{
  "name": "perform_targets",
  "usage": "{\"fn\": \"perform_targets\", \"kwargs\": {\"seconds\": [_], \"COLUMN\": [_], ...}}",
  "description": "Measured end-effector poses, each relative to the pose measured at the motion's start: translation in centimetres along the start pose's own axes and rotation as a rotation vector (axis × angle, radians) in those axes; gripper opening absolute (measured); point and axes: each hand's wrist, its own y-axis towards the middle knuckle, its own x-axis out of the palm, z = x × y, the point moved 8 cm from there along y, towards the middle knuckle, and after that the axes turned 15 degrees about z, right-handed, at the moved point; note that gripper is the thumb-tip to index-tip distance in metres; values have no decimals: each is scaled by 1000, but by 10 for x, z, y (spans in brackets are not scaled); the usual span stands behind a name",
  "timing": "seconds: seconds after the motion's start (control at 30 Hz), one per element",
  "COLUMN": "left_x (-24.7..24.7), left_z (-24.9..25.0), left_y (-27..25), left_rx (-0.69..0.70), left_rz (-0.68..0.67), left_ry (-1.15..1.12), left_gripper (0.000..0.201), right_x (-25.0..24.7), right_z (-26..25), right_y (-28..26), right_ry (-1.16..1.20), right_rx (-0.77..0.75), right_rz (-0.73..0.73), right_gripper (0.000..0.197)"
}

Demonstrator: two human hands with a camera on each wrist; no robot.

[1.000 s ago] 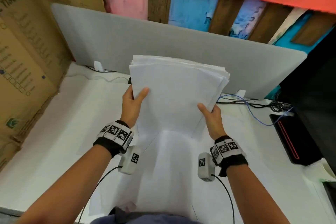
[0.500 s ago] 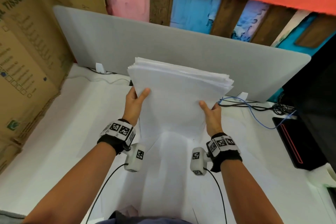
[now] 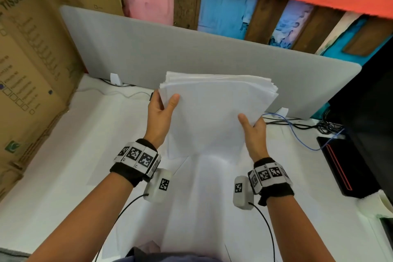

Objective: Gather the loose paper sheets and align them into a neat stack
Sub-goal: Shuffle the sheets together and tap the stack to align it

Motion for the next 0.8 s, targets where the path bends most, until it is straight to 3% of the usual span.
{"fn": "perform_targets", "kwargs": {"seconds": [0.2,0.37,0.5,0.6,0.7,0.8], "left_x": [19,21,24,24,25,24], "left_z": [27,42,42,40,42,43], "left_y": [-1,4,3,6,6,6], "left_rx": [43,54,15,-11,-19,-13], "left_rz": [-52,109,197,224,231,247], "left_ry": [-12,-67,-113,-87,-87,-76], "left_gripper": [24,14,19,13,9,8], "right_x": [1,8,8,3,1,2], "right_z": [-41,-72,-72,-75,-84,-85], "right_y": [8,5,-3,-2,-2,-3], "right_ry": [97,162,192,179,157,183], "right_rx": [-67,-135,-132,-151,-237,-267], "right_rz": [25,70,171,189,203,221], "right_gripper": [34,29,29,15,28,25]}}
